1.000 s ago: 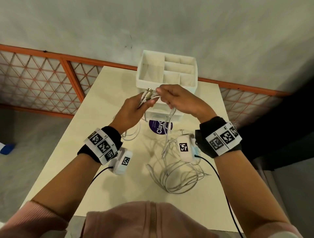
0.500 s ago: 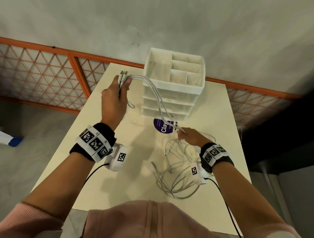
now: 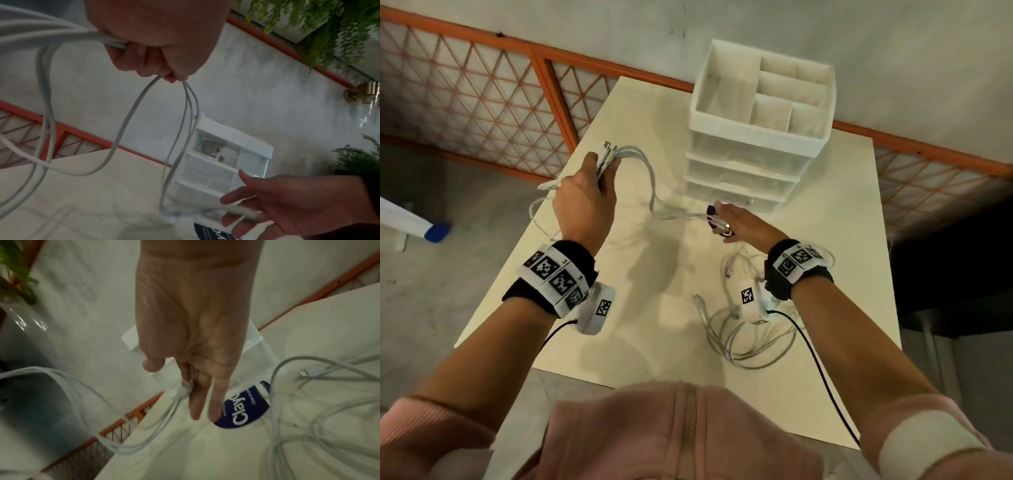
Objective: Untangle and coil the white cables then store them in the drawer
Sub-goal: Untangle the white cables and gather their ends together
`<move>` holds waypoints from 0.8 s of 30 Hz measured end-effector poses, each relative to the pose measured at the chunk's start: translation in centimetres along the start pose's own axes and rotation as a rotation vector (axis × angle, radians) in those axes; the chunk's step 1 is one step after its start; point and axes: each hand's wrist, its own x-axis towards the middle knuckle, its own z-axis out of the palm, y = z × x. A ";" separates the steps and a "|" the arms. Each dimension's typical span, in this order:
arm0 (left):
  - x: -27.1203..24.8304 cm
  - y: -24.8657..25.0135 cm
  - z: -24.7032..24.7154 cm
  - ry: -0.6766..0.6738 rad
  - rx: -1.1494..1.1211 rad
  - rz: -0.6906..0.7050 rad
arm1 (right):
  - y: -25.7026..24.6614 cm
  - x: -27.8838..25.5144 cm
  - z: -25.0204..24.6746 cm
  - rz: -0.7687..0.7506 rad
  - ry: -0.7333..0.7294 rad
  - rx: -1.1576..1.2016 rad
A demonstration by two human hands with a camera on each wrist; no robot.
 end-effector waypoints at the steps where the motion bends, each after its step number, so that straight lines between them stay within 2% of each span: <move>1: -0.2 -0.2 0.0 0.005 0.019 -0.024 | 0.7 0.3 0.3 0.016 -0.010 -0.087; 5: -1.0 -0.4 0.2 -0.042 0.056 -0.089 | 4.8 0.6 0.4 -0.104 0.077 -0.492; 8: -1.6 -0.4 1.1 -0.122 0.076 -0.096 | 7.4 0.3 0.5 -0.153 0.252 -0.718; 12: -2.2 -0.9 2.2 -0.198 0.138 -0.107 | 9.7 -0.3 0.2 0.000 0.291 -1.125; 14: -2.3 -1.2 2.3 -0.220 0.164 -0.118 | 9.6 -0.9 -0.1 0.081 0.372 -1.225; 17: -2.3 -1.4 2.0 -0.242 0.190 -0.156 | 8.6 -1.3 -0.9 0.181 0.427 -1.263; 20: -1.9 -1.7 1.6 -0.229 0.163 -0.214 | 6.8 -1.8 -2.2 0.208 0.490 -1.210; 24: -1.3 -1.1 1.4 -0.121 -0.062 -0.210 | 2.9 -2.8 -4.6 0.176 0.587 -0.882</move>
